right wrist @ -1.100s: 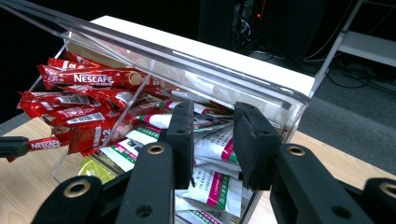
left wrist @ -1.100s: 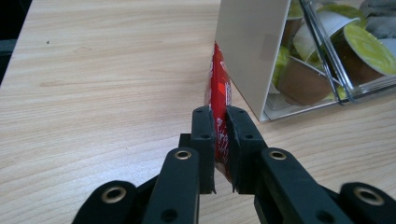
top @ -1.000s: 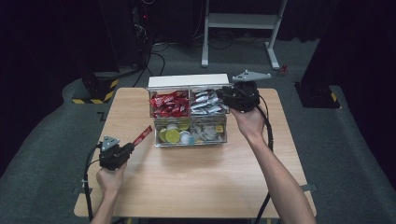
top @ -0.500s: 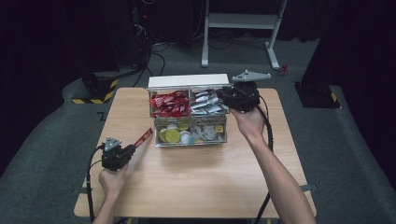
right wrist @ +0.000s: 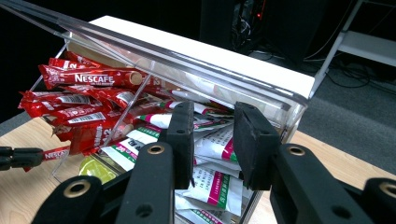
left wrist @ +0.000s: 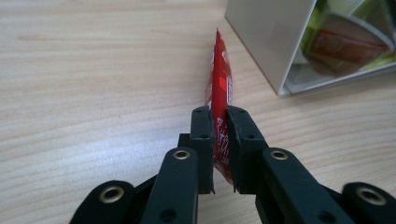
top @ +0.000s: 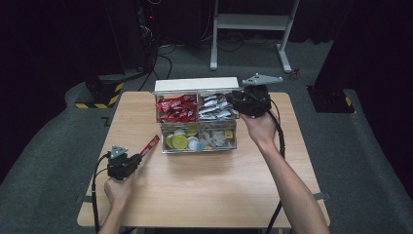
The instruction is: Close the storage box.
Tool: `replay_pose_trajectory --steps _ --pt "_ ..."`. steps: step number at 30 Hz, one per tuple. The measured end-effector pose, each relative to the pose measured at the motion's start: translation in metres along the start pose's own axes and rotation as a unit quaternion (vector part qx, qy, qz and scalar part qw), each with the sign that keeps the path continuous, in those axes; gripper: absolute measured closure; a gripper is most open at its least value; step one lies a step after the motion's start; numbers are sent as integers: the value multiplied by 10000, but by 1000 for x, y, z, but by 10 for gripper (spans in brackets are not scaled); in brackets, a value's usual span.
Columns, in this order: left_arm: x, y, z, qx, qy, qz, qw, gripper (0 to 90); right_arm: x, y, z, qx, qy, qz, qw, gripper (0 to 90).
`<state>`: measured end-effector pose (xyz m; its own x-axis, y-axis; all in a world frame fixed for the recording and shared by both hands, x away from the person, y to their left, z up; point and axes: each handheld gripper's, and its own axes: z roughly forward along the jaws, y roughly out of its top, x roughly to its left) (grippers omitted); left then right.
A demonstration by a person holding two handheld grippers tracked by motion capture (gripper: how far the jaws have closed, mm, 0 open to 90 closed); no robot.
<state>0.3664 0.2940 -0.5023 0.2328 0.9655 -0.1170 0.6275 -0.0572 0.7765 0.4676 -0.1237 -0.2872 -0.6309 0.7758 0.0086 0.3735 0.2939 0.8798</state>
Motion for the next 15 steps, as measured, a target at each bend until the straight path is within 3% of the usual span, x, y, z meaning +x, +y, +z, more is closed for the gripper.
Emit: replay_pose_trajectory --steps 5,8,15 --pt "1 -4 2 113 13 11 9999 805 0 0 0 -5 3 -17 10000 686" --pt "0 -5 4 160 59 116 9998 800 0 0 -1 -7 4 -18 10000 686" --pt "0 -9 8 248 53 94 9996 789 0 0 -1 -11 2 -18 10000 686"
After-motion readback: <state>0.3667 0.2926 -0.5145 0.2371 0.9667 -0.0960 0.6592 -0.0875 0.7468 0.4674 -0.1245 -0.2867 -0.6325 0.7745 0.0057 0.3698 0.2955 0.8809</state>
